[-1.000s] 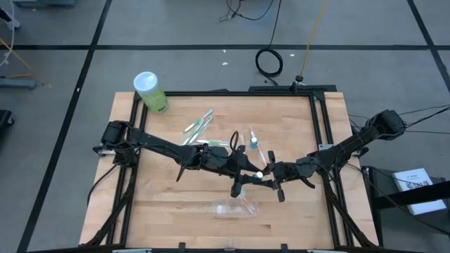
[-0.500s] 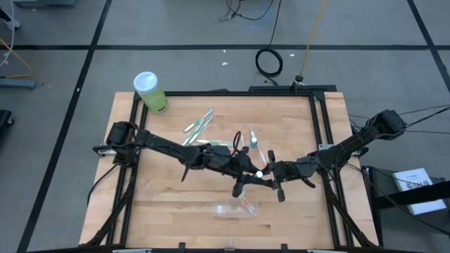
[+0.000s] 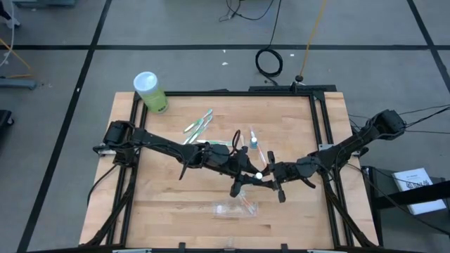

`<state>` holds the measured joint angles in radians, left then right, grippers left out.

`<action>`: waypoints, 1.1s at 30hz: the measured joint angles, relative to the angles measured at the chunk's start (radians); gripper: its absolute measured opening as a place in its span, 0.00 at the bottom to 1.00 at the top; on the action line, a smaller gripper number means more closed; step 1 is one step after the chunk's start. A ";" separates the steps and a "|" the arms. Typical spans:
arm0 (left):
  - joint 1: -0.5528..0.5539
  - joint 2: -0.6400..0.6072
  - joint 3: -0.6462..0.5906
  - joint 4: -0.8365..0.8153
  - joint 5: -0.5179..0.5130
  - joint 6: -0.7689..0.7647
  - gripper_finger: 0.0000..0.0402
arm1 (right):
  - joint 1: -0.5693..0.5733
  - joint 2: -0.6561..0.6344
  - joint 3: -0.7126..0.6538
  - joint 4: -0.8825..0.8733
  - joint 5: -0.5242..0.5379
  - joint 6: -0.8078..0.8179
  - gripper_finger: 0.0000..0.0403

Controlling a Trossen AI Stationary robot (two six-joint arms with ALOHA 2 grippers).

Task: Pick & Place toothbrushing station
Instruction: Put the mouthwash into the transparent organizer

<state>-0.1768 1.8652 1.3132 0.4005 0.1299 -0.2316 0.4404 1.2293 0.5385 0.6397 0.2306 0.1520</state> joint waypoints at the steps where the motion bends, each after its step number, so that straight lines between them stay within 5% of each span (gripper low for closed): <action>1: 0.000 0.000 0.000 0.000 0.000 -0.003 0.32 | 0.000 0.000 0.000 -0.001 0.000 0.000 0.23; 21: 0.001 0.000 0.000 0.019 0.000 0.015 0.25 | 0.000 0.000 -0.001 0.000 -0.001 0.026 0.25; 33: -0.021 -0.068 0.002 -0.025 0.002 0.084 0.25 | 0.003 -0.041 -0.004 -0.134 0.000 0.096 0.58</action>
<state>-0.1978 1.7969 1.3148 0.3756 0.1318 -0.1475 0.4431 1.1888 0.5343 0.5058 0.2305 0.2476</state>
